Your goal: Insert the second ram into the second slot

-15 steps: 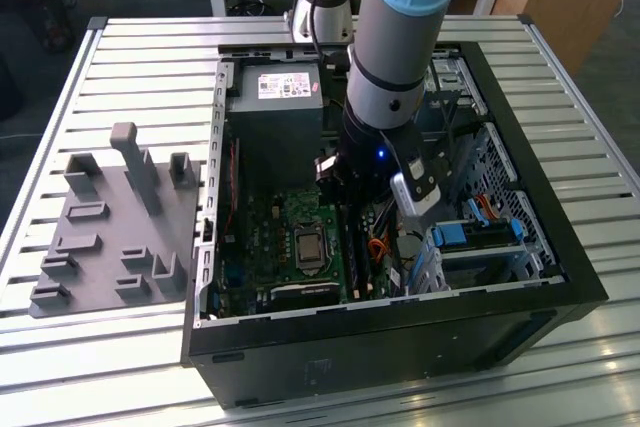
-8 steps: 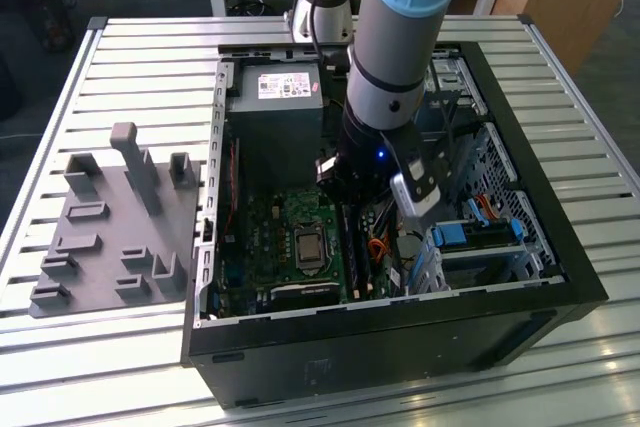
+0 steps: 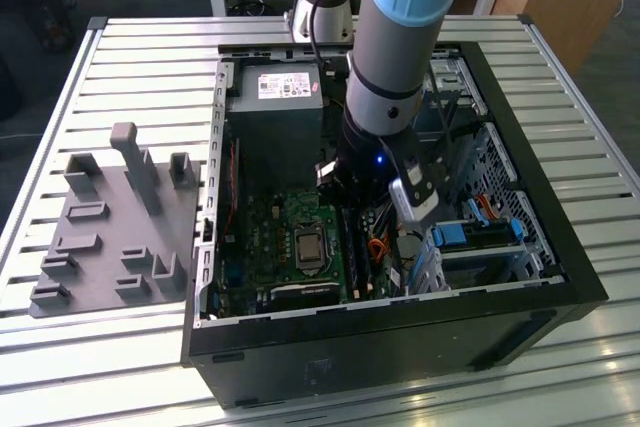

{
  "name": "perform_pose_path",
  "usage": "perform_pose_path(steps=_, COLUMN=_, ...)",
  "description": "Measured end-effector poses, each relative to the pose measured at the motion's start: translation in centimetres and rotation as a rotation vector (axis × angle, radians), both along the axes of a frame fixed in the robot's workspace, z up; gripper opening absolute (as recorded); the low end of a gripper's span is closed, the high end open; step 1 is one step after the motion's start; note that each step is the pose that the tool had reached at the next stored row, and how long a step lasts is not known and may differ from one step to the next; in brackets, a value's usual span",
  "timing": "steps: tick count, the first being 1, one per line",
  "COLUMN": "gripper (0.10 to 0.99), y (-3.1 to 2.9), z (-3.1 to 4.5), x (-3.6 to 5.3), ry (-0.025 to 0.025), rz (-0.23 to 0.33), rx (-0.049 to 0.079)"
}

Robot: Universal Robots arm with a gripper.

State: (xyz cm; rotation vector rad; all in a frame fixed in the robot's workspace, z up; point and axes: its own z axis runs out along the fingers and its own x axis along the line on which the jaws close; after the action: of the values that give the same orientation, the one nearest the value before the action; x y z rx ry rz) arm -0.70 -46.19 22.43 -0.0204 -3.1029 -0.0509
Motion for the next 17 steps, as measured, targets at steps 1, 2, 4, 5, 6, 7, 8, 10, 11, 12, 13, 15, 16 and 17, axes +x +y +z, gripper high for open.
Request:
perform_pose_path(steps=1, gripper=0.102, y=0.0, z=-0.08, x=0.0, ry=0.0, rz=0.0, rx=0.0)
perform_pose_path(steps=2, gripper=0.102, y=0.0, z=-0.14, x=0.0, ry=0.0, rz=0.0, rx=0.0)
perform_pose_path(steps=4, gripper=0.102, y=0.0, z=-0.26, x=0.0, ry=0.0, rz=0.0, rx=0.0)
perform_pose_path(steps=5, gripper=0.102, y=0.0, z=-0.31, x=0.0, ry=0.0001, rz=0.0, rx=0.0)
perform_pose_path(steps=6, gripper=0.102, y=-0.01, z=-0.37, x=0.0, ry=0.0002, rz=0.0, rx=-0.001)
perform_pose_path(steps=7, gripper=0.102, y=-0.01, z=-0.43, x=0.0, ry=0.0003, rz=0.0, rx=-0.001)
perform_pose_path(steps=8, gripper=0.102, y=-0.02, z=-0.51, x=-0.01, ry=0.0003, rz=0.0, rx=-0.001)
perform_pose_path(steps=10, gripper=0.102, y=-0.01, z=-0.74, x=-0.01, ry=0.0003, rz=0.0, rx=-0.001)
perform_pose_path(steps=11, gripper=0.102, y=-0.01, z=-0.87, x=-0.01, ry=0.0003, rz=0.0, rx=-0.001)
perform_pose_path(steps=12, gripper=0.102, y=-0.02, z=-1.0, x=-0.01, ry=0.0005, rz=0.0, rx=-0.001)
perform_pose_path(steps=13, gripper=0.102, y=-0.01, z=-1.09, x=-0.01, ry=0.0006, rz=0.0, rx=-0.002)
perform_pose_path(steps=15, gripper=0.102, y=0.01, z=-1.07, x=-0.01, ry=0.0005, rz=0.0, rx=-0.002)
perform_pose_path(steps=16, gripper=0.102, y=0.01, z=-1.0, x=-0.01, ry=0.0005, rz=0.0, rx=-0.002)
perform_pose_path(steps=17, gripper=0.102, y=0.02, z=-0.9, x=-0.01, ry=-0.0001, rz=0.0, rx=0.0)
